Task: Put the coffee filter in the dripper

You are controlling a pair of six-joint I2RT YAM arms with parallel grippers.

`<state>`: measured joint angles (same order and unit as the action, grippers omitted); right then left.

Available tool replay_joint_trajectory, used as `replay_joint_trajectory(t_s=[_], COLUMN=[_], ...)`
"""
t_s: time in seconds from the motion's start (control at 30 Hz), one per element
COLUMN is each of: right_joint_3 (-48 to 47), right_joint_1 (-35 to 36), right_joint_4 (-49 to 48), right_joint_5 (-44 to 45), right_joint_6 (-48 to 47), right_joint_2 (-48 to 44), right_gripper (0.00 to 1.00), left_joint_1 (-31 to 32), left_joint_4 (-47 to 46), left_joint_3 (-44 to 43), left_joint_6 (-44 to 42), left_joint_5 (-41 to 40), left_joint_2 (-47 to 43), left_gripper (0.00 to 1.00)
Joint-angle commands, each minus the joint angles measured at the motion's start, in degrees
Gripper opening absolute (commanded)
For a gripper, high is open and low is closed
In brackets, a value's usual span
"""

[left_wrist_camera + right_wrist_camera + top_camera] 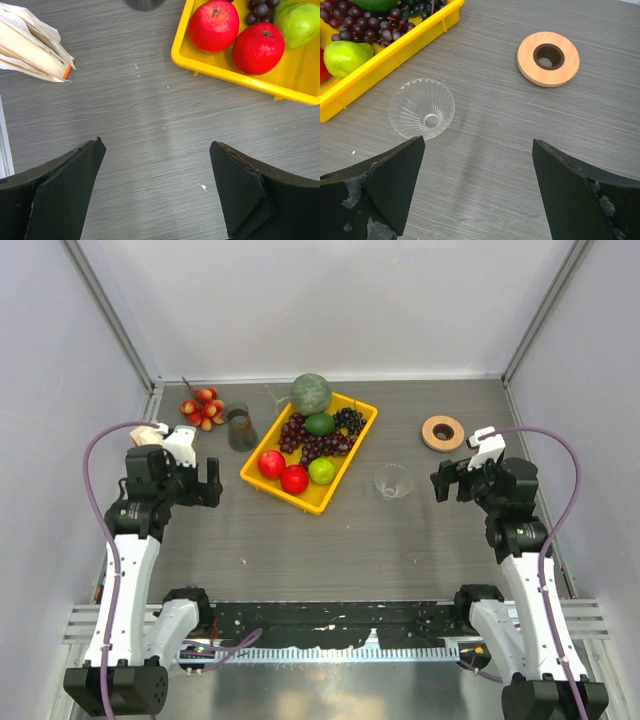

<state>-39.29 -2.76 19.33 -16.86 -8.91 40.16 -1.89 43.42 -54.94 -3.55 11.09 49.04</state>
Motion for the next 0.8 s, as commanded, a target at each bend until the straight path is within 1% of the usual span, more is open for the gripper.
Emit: replay_joint_trajectory(t_s=[0.0,0.17,0.33,0.5,0.67,0.77], right_joint_3=[-1.4,-5.0,-6.5,-6.6,-6.9,-7.3], right_joint_1=[-0.2,-0.2,-0.2,-0.2,-0.2,-0.2], right_joint_4=[0.0,5.4,8.7,9.2,10.4,10.8], right_joint_5=[-5.2,-11.1,-13.0,-13.3,-14.2,-14.5], right_joint_6=[-2.5,-7.3,-9.1,-10.0,-11.5,-11.5], right_joint_2=[1.0,5.4,7.9,8.2,8.6,9.2], right_gripper=[0.96,0.95,0.96,0.95,0.95,0.96], left_joint_1=[-0.1,-0.1,-0.1,-0.3,-0.3,-0.4], left_joint_4=[-2.7,-3.1,0.3,-0.6,0.7,0.3], left_joint_3=[-1.0,-6.8,-18.8,-27.5,-36.6,-41.4], left_joint_6=[-2.2,-10.1,-15.8,-20.3,-22.5,-22.6], left_joint_5=[1.0,8.9,11.0,12.3,15.9,14.1], left_joint_2=[1.9,9.5,21.9,32.7,43.2,49.6], left_gripper=[0.99,0.99,0.99,0.99,0.99,0.99])
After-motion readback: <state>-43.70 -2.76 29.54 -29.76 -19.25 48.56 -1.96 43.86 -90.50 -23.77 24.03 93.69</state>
